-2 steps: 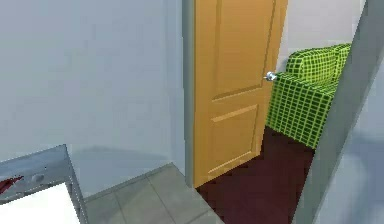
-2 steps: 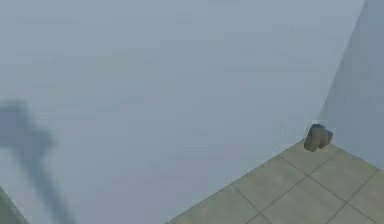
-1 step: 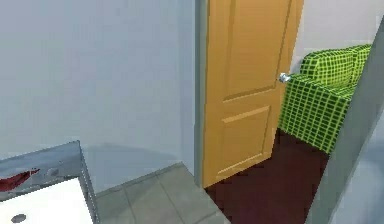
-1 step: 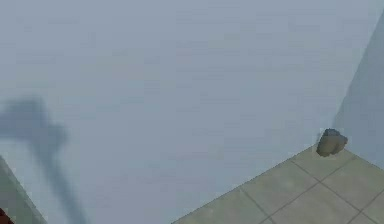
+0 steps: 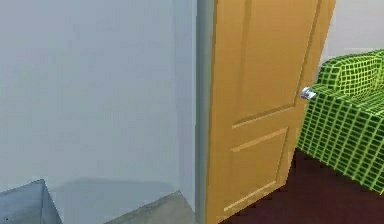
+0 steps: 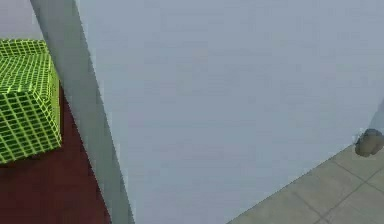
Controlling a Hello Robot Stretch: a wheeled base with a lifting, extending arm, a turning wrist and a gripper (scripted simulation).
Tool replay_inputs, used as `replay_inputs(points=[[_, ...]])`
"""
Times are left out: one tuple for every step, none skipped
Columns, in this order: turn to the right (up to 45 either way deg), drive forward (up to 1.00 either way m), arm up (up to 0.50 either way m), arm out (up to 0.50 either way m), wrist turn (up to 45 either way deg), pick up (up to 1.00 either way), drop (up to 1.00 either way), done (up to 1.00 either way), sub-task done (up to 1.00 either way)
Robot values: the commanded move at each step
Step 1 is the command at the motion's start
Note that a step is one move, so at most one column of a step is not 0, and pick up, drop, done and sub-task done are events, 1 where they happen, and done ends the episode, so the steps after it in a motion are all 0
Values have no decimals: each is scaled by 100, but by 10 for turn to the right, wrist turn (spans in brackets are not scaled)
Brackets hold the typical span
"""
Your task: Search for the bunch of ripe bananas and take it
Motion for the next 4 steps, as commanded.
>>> replay_inputs(points=[[120, 0, 0, 0, 0, 0, 0, 0, 0], [0, 40, 0, 0, 0, 0, 0, 0, 0], [420, 0, 0, 0, 0, 0, 0, 0, 0], [0, 45, 0, 0, 0, 0, 0, 0, 0]])
